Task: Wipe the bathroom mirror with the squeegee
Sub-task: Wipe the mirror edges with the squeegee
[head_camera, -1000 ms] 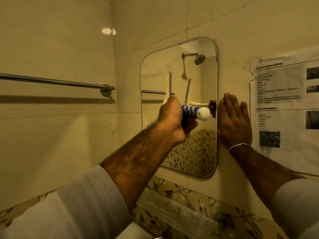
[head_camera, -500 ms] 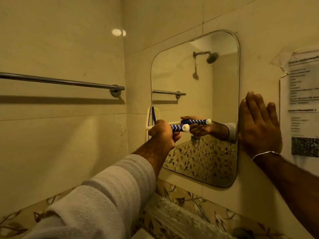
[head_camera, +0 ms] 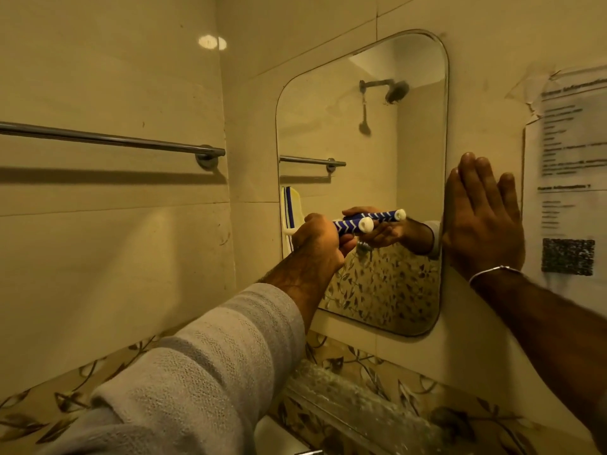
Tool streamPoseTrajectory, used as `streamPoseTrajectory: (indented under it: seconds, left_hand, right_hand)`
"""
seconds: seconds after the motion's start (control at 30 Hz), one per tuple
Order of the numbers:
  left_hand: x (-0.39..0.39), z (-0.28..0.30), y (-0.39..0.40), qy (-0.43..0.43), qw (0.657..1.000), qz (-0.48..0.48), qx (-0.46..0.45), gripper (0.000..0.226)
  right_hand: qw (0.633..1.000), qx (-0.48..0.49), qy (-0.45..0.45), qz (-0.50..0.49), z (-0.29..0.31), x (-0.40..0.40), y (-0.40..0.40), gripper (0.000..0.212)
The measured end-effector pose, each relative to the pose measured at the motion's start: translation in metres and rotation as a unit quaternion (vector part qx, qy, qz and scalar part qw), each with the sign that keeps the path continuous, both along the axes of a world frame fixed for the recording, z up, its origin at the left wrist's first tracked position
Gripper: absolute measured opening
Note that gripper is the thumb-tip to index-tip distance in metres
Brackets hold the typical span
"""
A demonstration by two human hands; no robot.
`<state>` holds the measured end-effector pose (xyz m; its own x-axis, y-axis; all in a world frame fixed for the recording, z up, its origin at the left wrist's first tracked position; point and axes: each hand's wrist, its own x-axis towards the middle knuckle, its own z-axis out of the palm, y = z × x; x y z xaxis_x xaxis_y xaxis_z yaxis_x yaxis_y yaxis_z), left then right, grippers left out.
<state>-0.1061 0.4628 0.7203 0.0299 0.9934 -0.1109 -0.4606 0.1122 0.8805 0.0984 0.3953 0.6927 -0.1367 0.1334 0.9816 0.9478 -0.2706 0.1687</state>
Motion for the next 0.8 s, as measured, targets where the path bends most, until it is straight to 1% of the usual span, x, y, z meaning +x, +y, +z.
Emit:
streamPoseTrajectory:
  seconds: [0.03,0.07,0.23,0.33,0.4,0.5,0.57,0.63,0.7,0.8]
  left_hand:
    - [0.003,-0.001,-0.005,0.002,1.0,-0.006,0.0,0.035]
    - [0.006,-0.001,-0.011,0.0,1.0,-0.015,0.002,0.035]
    - [0.023,-0.011,-0.048,0.013,0.998,-0.066,0.019,0.029]
    - [0.031,-0.019,-0.07,0.024,0.996,-0.084,0.014,0.031]
    - [0.032,-0.02,-0.085,0.034,0.994,-0.104,0.018,0.031]
    - [0.034,-0.019,-0.106,0.049,0.99,-0.127,0.035,0.038]
    - [0.038,-0.02,-0.119,0.048,0.987,-0.149,0.038,0.037]
    - [0.043,-0.023,-0.131,0.048,0.983,-0.174,0.042,0.041]
    - [0.05,-0.027,-0.142,0.051,0.979,-0.195,0.04,0.047]
    - [0.051,-0.03,-0.159,0.072,0.97,-0.228,0.048,0.049]
  right_hand:
    - [1.0,-0.006,0.002,-0.002,-0.001,0.001,0.001,0.078]
    - [1.0,-0.007,-0.001,-0.005,0.0,0.002,0.001,0.079]
    - [1.0,-0.02,-0.008,-0.02,0.0,0.003,0.002,0.075]
    - [0.999,-0.027,-0.002,-0.028,0.0,0.003,0.002,0.076]
    - [0.999,-0.019,-0.003,-0.027,0.0,0.003,0.002,0.072]
    - [0.999,-0.019,0.002,-0.026,0.001,0.001,0.001,0.068]
    - [0.999,-0.031,0.002,-0.03,0.002,0.003,0.002,0.073]
    - [0.999,-0.035,0.002,-0.039,0.002,0.004,0.004,0.078]
    - [0.999,-0.013,-0.002,-0.043,0.001,0.003,0.005,0.072]
    - [1.0,0.003,-0.007,-0.021,0.0,0.003,0.005,0.064]
